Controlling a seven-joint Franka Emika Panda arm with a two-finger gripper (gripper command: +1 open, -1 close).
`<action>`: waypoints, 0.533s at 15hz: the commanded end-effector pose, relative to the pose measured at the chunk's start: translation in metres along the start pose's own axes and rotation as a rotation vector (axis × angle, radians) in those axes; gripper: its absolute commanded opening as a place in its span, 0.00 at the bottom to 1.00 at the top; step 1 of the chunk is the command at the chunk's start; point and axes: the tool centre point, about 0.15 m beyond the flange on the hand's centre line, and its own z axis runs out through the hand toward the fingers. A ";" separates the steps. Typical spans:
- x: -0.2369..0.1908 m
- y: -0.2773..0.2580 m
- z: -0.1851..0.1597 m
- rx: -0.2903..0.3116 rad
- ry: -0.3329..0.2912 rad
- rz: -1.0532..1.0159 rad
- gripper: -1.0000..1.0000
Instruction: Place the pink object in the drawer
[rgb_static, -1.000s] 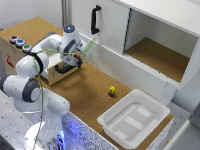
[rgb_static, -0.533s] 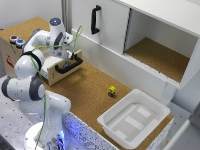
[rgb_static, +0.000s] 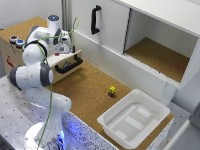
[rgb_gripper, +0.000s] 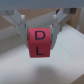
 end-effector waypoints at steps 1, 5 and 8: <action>0.015 0.006 0.035 0.102 -0.188 -0.168 0.00; 0.004 -0.004 0.050 0.084 -0.194 -0.257 0.00; 0.001 -0.012 0.053 0.092 -0.223 -0.342 0.00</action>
